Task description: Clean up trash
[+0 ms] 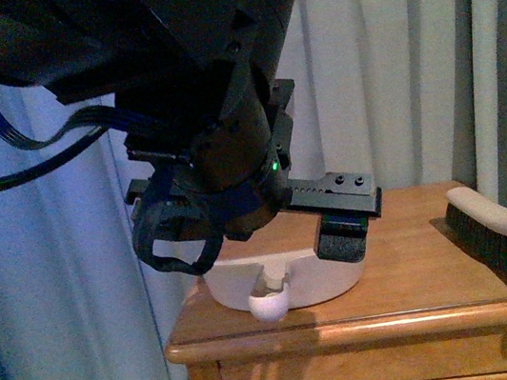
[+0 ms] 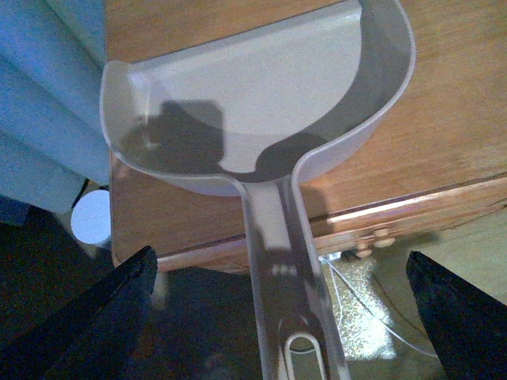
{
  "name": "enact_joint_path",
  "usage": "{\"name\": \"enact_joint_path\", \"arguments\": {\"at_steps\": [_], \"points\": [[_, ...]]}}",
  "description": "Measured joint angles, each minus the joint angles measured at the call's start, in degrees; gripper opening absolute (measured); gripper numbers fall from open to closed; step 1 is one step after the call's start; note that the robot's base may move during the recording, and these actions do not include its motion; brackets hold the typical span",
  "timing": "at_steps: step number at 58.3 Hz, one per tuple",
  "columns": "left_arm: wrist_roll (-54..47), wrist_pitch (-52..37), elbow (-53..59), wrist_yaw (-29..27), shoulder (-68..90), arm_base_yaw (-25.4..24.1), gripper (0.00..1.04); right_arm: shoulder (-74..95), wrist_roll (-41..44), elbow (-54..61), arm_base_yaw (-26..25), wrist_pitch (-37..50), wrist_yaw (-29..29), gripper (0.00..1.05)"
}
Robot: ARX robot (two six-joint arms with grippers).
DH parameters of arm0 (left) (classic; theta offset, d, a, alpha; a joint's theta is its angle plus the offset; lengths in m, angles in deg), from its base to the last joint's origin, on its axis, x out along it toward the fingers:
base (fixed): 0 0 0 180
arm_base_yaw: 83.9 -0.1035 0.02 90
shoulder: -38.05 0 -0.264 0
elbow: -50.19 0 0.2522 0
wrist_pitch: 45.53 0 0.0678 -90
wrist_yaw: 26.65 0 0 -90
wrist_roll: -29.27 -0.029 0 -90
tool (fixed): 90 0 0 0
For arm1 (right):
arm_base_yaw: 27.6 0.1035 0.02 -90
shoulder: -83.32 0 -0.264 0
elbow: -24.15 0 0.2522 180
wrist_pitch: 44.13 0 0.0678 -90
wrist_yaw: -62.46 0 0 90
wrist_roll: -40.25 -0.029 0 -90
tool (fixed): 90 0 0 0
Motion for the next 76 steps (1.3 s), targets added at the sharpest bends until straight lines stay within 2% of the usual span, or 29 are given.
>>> {"name": "enact_joint_path", "arguments": {"at_steps": [30, 35, 42, 51, 55, 68, 76], "points": [[1.3, -1.5, 0.0, 0.4, 6.1, -1.7, 0.97, 0.0, 0.0, 0.0, 0.0, 0.0, 0.0, 0.97], [1.3, -1.5, 0.0, 0.4, 6.1, -1.8, 0.83, 0.0, 0.0, 0.0, 0.0, 0.0, 0.0, 0.97], [1.3, -2.2, 0.0, 0.2, 6.2, -2.0, 0.57, 0.0, 0.0, 0.0, 0.0, 0.0, 0.0, 0.97], [1.3, -2.4, 0.0, 0.4, 6.2, -2.0, 0.33, 0.0, 0.0, 0.0, 0.0, 0.0, 0.0, 0.97], [1.3, -2.6, 0.0, 0.4, 6.2, -2.0, 0.30, 0.0, 0.0, 0.0, 0.0, 0.0, 0.0, 0.97], [1.5, -4.5, 1.4, 0.3, 5.2, -2.3, 0.29, 0.0, 0.0, 0.0, 0.0, 0.0, 0.0, 0.97], [1.2, -8.8, 3.5, -0.5, 2.2, -2.8, 0.29, 0.0, 0.0, 0.0, 0.0, 0.0, 0.0, 0.97]]}}
